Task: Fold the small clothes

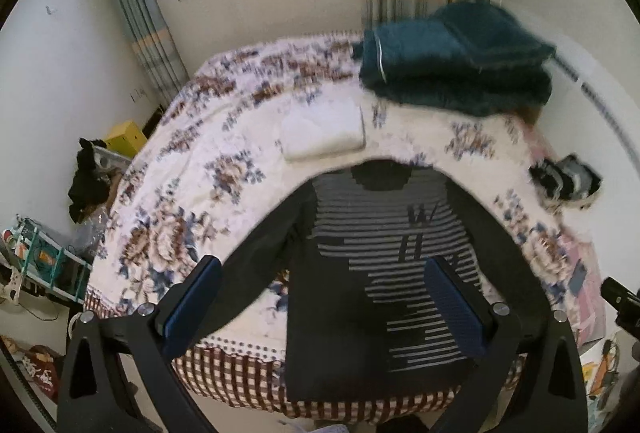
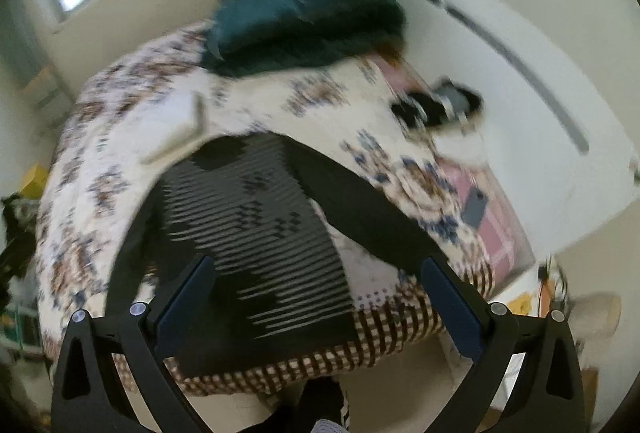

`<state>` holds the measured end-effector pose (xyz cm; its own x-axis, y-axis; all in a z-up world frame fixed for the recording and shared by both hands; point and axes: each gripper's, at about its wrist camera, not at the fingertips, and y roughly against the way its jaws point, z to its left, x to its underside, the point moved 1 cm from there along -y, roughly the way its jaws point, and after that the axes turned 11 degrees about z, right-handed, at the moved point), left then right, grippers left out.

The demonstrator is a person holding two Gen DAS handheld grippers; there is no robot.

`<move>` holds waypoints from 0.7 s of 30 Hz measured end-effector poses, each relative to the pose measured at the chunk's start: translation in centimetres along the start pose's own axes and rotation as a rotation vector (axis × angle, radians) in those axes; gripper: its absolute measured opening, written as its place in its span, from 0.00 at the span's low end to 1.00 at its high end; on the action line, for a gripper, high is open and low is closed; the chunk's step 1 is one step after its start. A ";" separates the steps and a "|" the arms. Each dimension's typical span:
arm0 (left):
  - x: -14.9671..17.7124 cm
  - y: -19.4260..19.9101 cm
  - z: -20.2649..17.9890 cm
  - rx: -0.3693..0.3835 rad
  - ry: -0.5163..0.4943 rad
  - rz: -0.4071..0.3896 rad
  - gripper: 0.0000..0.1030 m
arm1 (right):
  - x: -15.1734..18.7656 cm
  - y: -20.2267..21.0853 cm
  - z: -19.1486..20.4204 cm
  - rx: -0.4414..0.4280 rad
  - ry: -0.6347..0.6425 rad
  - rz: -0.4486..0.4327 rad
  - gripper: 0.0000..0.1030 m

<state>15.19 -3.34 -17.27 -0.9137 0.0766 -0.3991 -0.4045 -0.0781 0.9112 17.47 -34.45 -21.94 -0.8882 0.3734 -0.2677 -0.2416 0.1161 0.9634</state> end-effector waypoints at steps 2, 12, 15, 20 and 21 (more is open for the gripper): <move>-0.2 -3.3 -1.6 -0.023 -0.008 0.038 1.00 | -1.1 -5.3 -3.1 0.002 -0.061 0.051 1.00; 1.2 -22.4 -10.0 -0.090 -0.075 0.274 1.00 | -2.2 -33.7 -23.9 0.018 -0.446 0.311 1.00; 1.9 -26.9 -11.5 -0.115 -0.079 0.314 1.00 | -0.8 -40.4 -28.6 0.030 -0.546 0.373 1.00; 2.6 -33.4 -13.6 -0.116 -0.090 0.378 1.00 | 2.9 -48.0 -35.1 0.015 -0.738 0.459 1.00; 2.9 -34.2 -13.8 -0.118 -0.097 0.387 1.00 | 3.5 -49.2 -36.1 0.016 -0.773 0.474 1.00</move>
<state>25.82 -14.19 -51.03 -0.9936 0.1122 -0.0129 -0.0389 -0.2328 0.9717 12.18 -72.09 -69.83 -0.3815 0.8984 0.2175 0.0927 -0.1969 0.9760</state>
